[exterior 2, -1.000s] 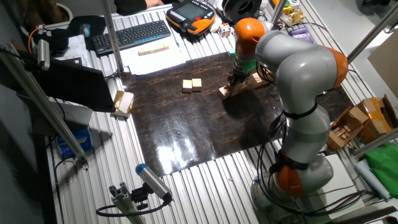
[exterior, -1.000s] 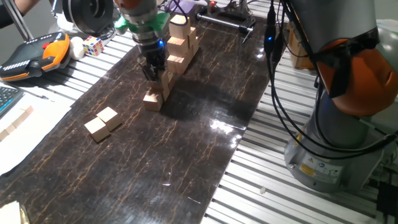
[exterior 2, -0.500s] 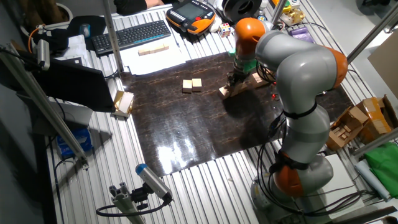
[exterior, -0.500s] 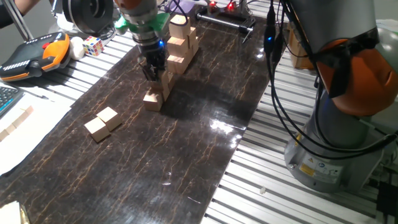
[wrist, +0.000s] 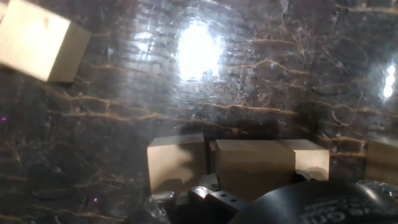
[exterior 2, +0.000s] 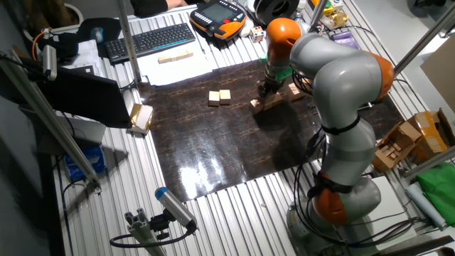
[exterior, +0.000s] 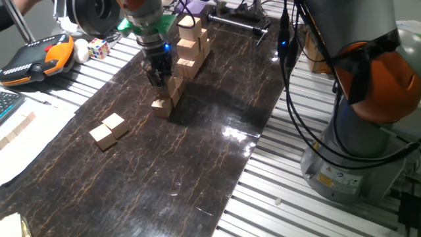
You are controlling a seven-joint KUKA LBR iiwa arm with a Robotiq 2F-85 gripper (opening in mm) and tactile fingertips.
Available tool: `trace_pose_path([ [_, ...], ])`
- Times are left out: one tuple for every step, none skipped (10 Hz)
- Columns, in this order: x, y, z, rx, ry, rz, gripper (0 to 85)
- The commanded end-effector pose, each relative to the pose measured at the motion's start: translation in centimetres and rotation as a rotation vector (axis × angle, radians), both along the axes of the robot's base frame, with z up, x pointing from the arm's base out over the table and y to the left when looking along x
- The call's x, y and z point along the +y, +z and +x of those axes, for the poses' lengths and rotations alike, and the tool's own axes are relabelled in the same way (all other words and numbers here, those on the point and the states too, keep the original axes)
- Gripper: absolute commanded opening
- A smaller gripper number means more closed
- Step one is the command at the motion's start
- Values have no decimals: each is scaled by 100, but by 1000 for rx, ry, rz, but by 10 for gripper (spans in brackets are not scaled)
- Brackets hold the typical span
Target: Stack the blocks into a pyramid shape
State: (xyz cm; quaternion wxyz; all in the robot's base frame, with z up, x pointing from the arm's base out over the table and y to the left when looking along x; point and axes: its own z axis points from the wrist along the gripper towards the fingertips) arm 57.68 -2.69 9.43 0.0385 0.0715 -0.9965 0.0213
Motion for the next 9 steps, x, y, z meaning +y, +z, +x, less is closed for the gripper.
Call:
trace_pose_path([
  [-2, 1, 1, 5, -43, -11, 467],
  [-2, 1, 1, 12, -65, -39, 480],
  [-2, 1, 1, 13, -66, -60, 497],
  [-2, 1, 1, 11, -66, -59, 513],
  [-142, 69, -2, 27, -51, -42, 513],
  [-190, 94, -29, 30, -44, -37, 510],
  [-219, 99, -66, 32, -41, -38, 510],
  [-201, 81, -76, 35, -45, -31, 510],
  [-145, 55, -60, 25, -46, -36, 523],
])
